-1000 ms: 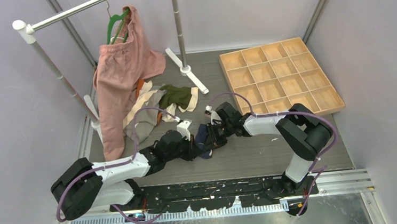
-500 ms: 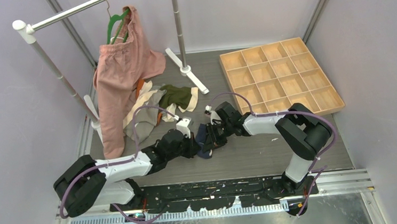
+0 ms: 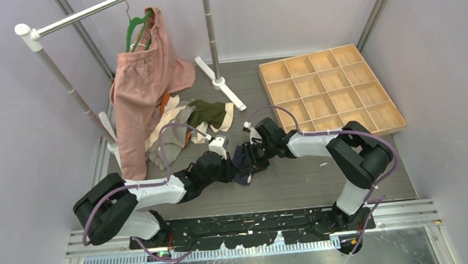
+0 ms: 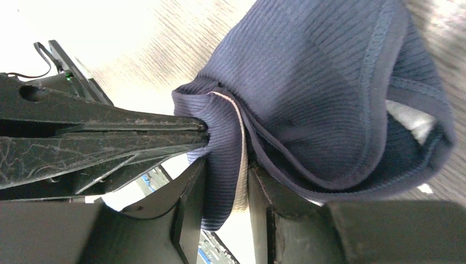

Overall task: Roll the underwear
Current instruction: Roll the underwear to the center of the board.

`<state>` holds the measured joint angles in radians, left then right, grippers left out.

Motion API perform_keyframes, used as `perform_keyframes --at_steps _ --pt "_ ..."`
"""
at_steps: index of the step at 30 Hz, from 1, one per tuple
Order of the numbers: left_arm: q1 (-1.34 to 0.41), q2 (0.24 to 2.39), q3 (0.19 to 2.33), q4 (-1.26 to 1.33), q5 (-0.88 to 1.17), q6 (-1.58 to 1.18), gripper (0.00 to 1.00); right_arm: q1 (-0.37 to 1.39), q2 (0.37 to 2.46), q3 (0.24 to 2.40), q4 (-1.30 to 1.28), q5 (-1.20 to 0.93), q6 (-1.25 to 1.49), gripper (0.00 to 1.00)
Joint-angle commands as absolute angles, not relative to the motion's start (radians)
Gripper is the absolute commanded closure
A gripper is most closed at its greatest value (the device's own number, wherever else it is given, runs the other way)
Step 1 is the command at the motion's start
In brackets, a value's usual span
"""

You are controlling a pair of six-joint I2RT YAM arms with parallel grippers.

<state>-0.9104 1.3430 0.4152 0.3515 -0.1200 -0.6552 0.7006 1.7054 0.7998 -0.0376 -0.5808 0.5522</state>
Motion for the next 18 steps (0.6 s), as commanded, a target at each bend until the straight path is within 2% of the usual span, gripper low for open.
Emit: perform_keyframes --at_steps 1,12,18 --pt "-0.903 1.413 0.421 0.29 -0.217 -0.653 0.99 0.704 1.645 0.822 -0.134 -0.536 0.506 0.59" --pt "-0.902 1.482 0.397 0.322 -0.214 -0.676 0.99 0.703 1.567 0.858 -0.273 -0.43 0.435 0.55" --pt "-0.902 1.475 0.378 0.318 -0.24 -0.694 0.99 0.703 1.549 0.868 -0.314 -0.387 0.411 0.56"
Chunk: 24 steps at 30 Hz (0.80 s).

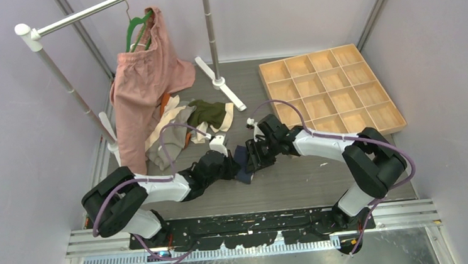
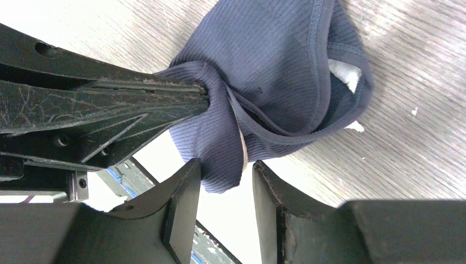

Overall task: Roll the underwear
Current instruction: Roll the underwear to the center of the board.

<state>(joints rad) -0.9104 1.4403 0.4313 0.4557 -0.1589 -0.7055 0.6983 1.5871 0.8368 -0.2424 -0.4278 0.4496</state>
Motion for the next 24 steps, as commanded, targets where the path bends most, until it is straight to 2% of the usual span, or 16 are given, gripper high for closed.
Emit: perform_keyframes --at_steps 1,14,24 --pt "-0.902 1.473 0.375 0.316 -0.243 -0.697 0.99 0.704 1.551 0.868 -0.317 -0.383 0.409 0.56" --pt "-0.903 1.469 0.335 0.321 -0.276 -0.744 0.99 0.704 1.574 0.849 -0.333 -0.262 0.379 0.57" --pt "-0.902 1.479 0.336 0.328 -0.265 -0.742 0.99 0.704 1.249 0.827 -0.251 -0.103 0.272 0.5"
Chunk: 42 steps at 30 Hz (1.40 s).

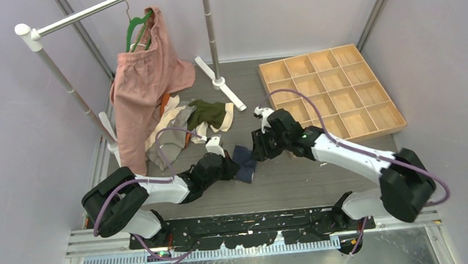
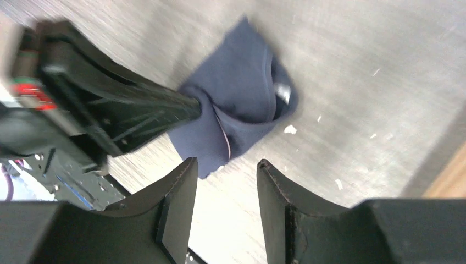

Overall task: Roll the underwear
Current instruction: Roll the underwear to the center of the board.

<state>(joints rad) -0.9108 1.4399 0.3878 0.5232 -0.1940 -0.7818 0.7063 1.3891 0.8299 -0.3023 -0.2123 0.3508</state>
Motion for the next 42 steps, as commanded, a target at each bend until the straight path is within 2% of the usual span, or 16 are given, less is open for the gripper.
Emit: perform_keyframes --at_steps 1,6,13,16,30,42 --pt "-0.902 1.478 0.336 0.328 -0.262 -0.742 0.99 0.705 1.216 0.815 -0.224 -0.097 0.261 0.5" --pt "-0.902 1.478 0.337 0.327 -0.256 -0.744 0.99 0.74 1.155 0.765 -0.162 -0.07 0.183 0.5" --pt "-0.902 1.482 0.343 0.321 -0.249 -0.746 0.99 1.066 1.169 0.662 -0.034 0.215 -0.187 0.49" --pt "-0.902 1.49 0.345 0.32 -0.246 -0.746 0.99 1.153 1.201 0.634 0.051 0.279 -0.248 0.48" --pt "-0.903 1.487 0.342 0.311 -0.243 -0.754 0.99 1.314 1.513 0.634 0.233 0.438 -0.447 0.39" --pt "-0.902 1.487 0.338 0.311 -0.245 -0.756 0.99 1.346 1.579 0.594 0.231 0.579 -0.5 0.4"
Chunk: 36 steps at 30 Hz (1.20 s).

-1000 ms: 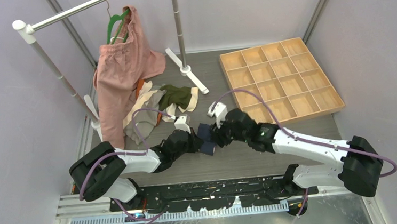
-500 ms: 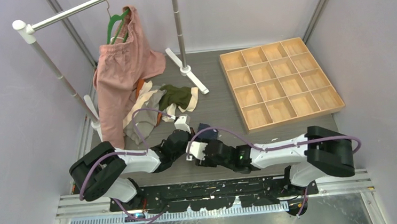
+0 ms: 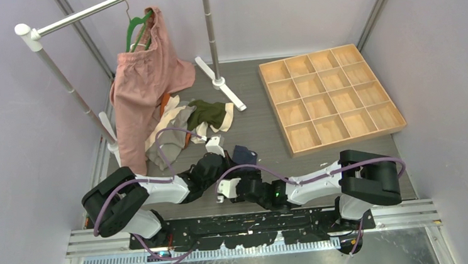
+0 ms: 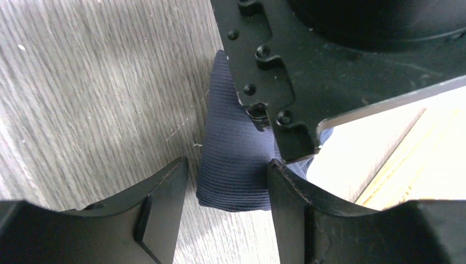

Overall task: Roll the underwear
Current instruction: Roll the underwear to the center of the board.

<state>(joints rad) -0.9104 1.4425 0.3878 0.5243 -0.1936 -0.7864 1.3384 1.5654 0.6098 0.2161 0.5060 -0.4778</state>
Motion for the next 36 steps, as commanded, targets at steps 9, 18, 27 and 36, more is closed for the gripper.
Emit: perform_keyframes --at_steps 9,18,27,36 --pt "-0.902 1.478 0.338 0.305 -0.251 -0.759 0.99 1.347 1.597 0.578 0.243 0.597 -0.483 0.64" --pt "-0.845 1.251 0.35 0.16 -0.252 -0.744 0.99 1.344 1.558 0.571 0.234 0.537 -0.403 0.99" --pt "-0.838 0.882 0.383 -0.111 -0.374 -0.741 0.99 1.238 1.47 0.59 0.171 0.193 -0.177 0.99" --pt "-0.838 0.803 0.338 -0.057 -0.229 -0.696 0.99 1.07 1.448 0.597 0.178 -0.185 0.042 0.99"
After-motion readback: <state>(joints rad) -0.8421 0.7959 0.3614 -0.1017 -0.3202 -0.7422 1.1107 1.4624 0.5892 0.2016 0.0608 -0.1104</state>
